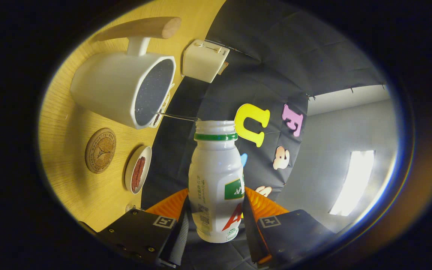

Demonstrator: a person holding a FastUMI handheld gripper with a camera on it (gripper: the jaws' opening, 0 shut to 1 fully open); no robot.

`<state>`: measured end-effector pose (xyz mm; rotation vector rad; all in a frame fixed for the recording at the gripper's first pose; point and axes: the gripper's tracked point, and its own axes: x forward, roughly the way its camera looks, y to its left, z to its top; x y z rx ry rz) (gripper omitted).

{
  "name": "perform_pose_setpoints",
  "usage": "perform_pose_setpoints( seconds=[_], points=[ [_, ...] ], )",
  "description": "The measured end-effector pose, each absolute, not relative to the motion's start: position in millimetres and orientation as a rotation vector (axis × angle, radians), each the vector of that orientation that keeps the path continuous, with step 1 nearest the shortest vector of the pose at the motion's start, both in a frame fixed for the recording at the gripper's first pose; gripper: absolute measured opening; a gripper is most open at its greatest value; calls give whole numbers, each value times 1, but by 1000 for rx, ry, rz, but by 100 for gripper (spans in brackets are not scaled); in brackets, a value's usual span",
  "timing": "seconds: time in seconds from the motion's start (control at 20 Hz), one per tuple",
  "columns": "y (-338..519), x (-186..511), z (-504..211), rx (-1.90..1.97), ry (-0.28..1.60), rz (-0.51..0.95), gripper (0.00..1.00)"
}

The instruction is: Take the bottle from table, then pour the juice into the cup, finally place the bottle on the coaster

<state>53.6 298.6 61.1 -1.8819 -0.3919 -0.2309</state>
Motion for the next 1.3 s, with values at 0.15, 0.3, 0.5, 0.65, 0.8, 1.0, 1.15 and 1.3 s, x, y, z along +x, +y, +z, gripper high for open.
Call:
perform_pose_setpoints(
  seconds=[0.15, 0.3, 0.5, 0.65, 0.8, 1.0, 1.15, 1.3],
  points=[
    [300, 54, 62, -1897, -403, -229, 66],
    [303, 52, 62, -1926, -421, -226, 66],
    [304, 51, 63, -1959, -441, -217, 66],
    [305, 52, 64, -1989, -455, -213, 66],
    [309, 50, 63, -2025, -470, -208, 66],
    [311, 50, 65, -2078, -493, -199, 66],
    [314, 46, 60, -2130, -525, -192, 66],
    [316, 44, 57, -2173, -539, -179, 66]
  ],
)
